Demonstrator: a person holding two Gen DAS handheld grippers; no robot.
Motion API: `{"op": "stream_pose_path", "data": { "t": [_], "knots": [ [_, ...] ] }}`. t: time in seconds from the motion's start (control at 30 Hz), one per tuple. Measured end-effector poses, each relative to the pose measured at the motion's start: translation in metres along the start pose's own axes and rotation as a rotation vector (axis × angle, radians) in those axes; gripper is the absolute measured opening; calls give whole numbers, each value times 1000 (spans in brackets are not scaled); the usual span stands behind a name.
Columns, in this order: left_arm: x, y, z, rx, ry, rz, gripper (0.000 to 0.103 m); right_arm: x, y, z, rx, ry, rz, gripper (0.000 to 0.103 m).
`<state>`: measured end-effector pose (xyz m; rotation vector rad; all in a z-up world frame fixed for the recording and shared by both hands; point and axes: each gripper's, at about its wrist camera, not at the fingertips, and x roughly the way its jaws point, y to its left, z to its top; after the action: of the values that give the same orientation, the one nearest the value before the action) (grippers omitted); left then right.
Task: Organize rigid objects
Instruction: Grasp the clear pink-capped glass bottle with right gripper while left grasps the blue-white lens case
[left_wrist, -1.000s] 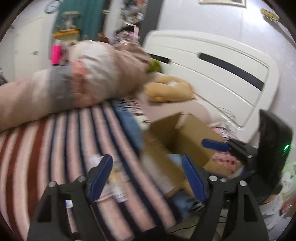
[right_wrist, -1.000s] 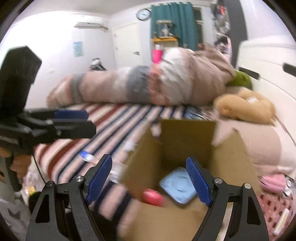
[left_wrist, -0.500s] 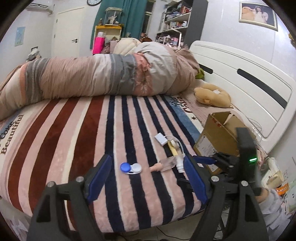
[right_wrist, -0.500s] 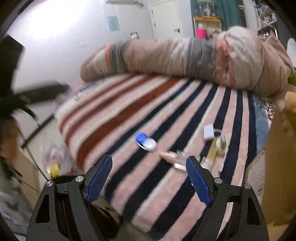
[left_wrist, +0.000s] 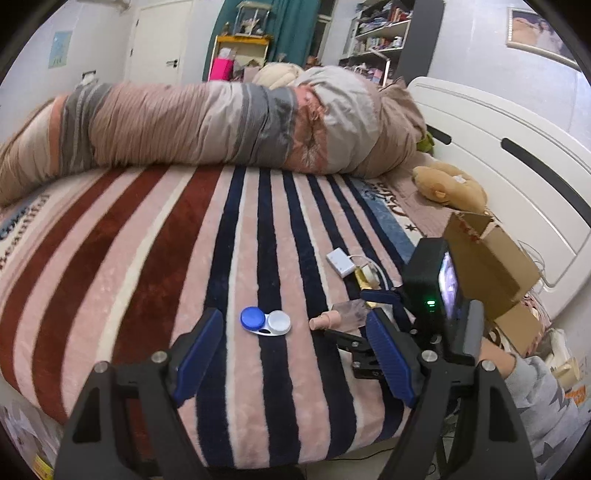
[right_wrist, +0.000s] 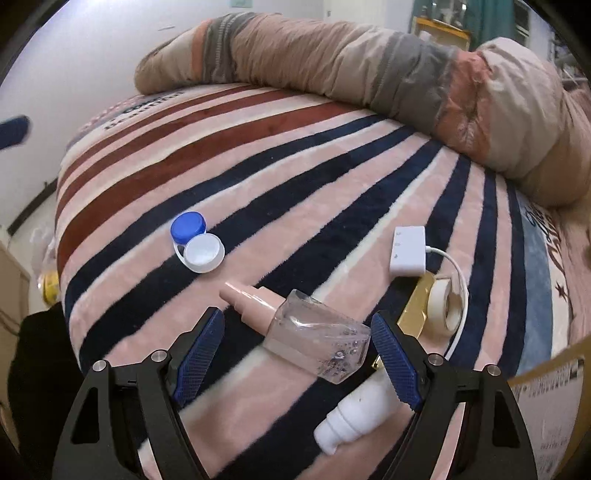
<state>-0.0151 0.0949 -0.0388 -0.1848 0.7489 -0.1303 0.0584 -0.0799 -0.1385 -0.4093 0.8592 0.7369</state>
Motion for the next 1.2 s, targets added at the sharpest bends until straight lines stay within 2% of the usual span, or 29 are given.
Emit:
{"op": "stream_pose_path", "data": {
  "t": [0.1, 0.17, 0.23, 0.3, 0.4, 0.5, 0.7, 0.83, 0.93, 0.97, 1.0, 1.1, 1.2],
  "knots": [
    [24, 3, -2, -9, 25, 44, 77, 11, -8, -2, -6, 36, 25, 77],
    [36, 8, -5, -27, 45, 55, 77, 13, -11, -6, 19, 47, 75, 60],
    [49, 14, -8, -51, 69, 71, 77, 7, -10, -12, 18, 33, 68, 37],
    [57, 18, -11, -63, 87, 81, 77, -1, -10, -20, 29, 24, 96, 28],
    [73, 22, -16, -66, 113, 94, 77, -15, -7, -31, 74, 23, 140, 23],
    [90, 23, -20, -59, 133, 106, 77, -24, 4, -41, 50, 16, 225, 23],
    [128, 28, -27, -44, 178, 116, 77, -21, 1, -36, 101, -33, 204, 29],
    [141, 32, -30, -40, 159, 119, 77, -7, 5, -33, 78, -25, 214, 29],
    [149, 31, -26, -49, 134, 111, 77, -2, 4, -28, 84, -33, 184, 22],
    [150, 30, -26, -44, 132, 118, 71, -2, 4, -27, 83, -31, 160, 22],
    [153, 28, -26, -35, 134, 129, 59, -2, 4, -26, 84, -27, 130, 22],
    [156, 15, -28, 45, 142, 192, 59, -4, 1, -24, 101, -17, 92, 22],
    [148, 13, -28, 44, 127, 182, 59, -3, -1, -24, 103, -21, 85, 22]
  ]
}}
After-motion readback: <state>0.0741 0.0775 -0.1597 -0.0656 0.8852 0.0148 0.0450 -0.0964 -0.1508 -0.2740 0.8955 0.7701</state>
